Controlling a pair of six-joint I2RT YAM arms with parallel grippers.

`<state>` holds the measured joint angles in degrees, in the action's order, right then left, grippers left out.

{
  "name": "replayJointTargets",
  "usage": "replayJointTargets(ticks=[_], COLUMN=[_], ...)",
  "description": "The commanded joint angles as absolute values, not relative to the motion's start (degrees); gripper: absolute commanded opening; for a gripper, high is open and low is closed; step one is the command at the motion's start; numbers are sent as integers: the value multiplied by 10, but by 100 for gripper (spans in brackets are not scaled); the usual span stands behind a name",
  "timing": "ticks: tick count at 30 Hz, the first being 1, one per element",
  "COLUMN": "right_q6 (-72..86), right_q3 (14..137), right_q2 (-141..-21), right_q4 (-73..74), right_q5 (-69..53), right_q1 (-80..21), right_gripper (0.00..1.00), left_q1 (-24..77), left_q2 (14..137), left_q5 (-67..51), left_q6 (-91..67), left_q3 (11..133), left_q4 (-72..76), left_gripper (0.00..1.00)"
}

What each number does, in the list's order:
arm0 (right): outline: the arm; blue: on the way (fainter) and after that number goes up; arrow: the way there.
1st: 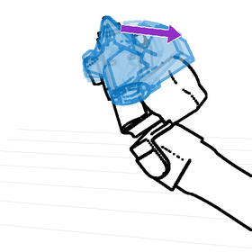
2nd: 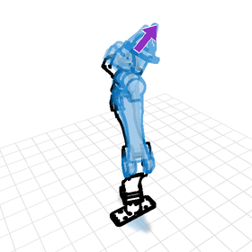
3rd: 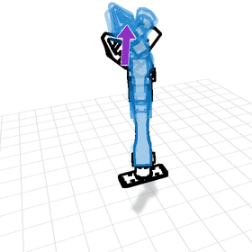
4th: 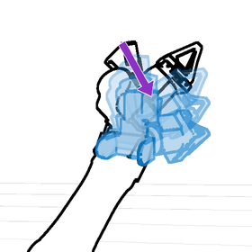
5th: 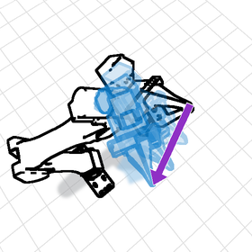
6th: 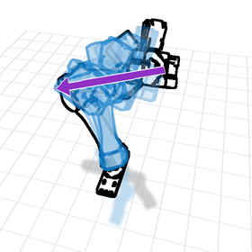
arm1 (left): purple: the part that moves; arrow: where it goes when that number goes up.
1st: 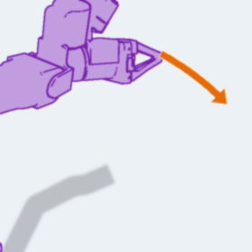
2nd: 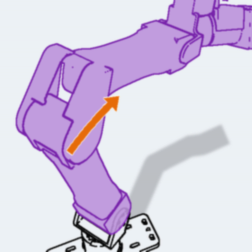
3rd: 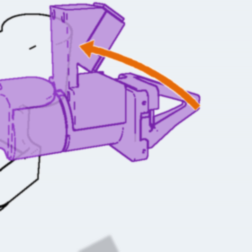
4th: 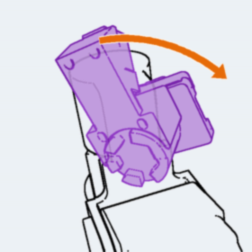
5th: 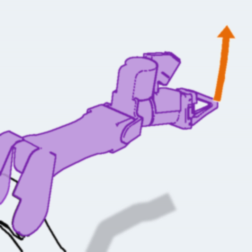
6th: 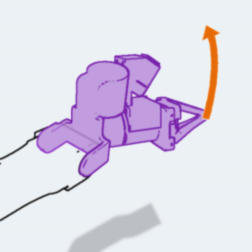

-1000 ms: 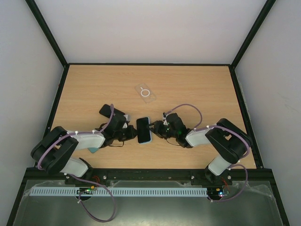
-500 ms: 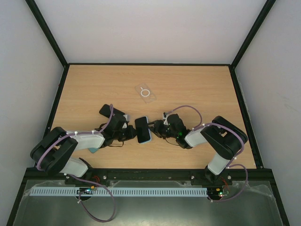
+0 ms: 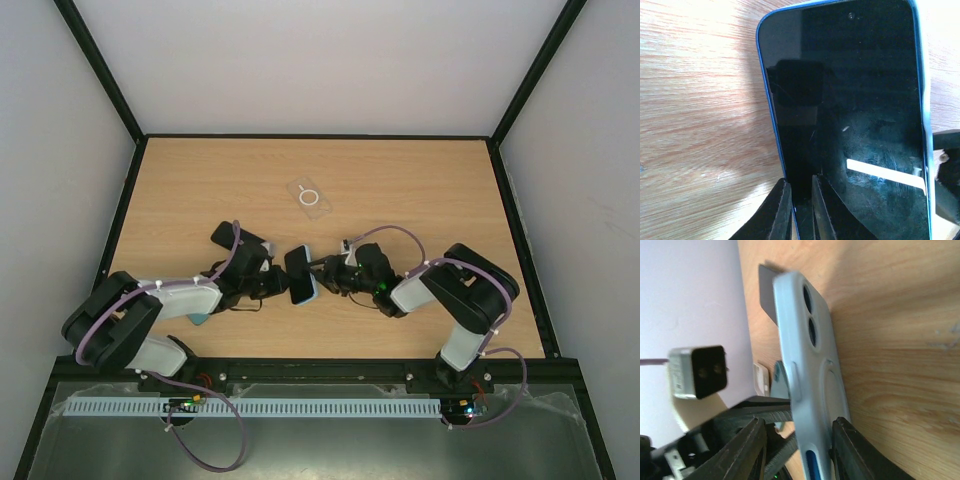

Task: Put the phone into the phone case

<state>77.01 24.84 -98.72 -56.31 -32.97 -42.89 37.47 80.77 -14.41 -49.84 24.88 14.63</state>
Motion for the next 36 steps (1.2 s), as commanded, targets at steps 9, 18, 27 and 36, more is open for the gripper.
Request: replayJointTargets(ticks=[9, 18, 27, 36], right_q6=[679, 686, 745, 821], right_q3=[283, 269, 248, 253], right_q2=[-996, -925, -797, -738], right_q4=[-439, -464, -533, -665], right_q5=[-352, -355, -354, -352], right_q1=[-449, -450, -450, -469], right_gripper=[18, 9, 10, 12], left_q1=[381, 348, 275, 277], left_q2=[823, 750, 579, 498], left_q5=[-160, -228, -359, -469], left_q6=[-491, -514, -517, -600], left_q3=[254, 242, 257, 253], left_q4=[121, 114, 85, 212], left_gripper=[14, 52, 74, 79])
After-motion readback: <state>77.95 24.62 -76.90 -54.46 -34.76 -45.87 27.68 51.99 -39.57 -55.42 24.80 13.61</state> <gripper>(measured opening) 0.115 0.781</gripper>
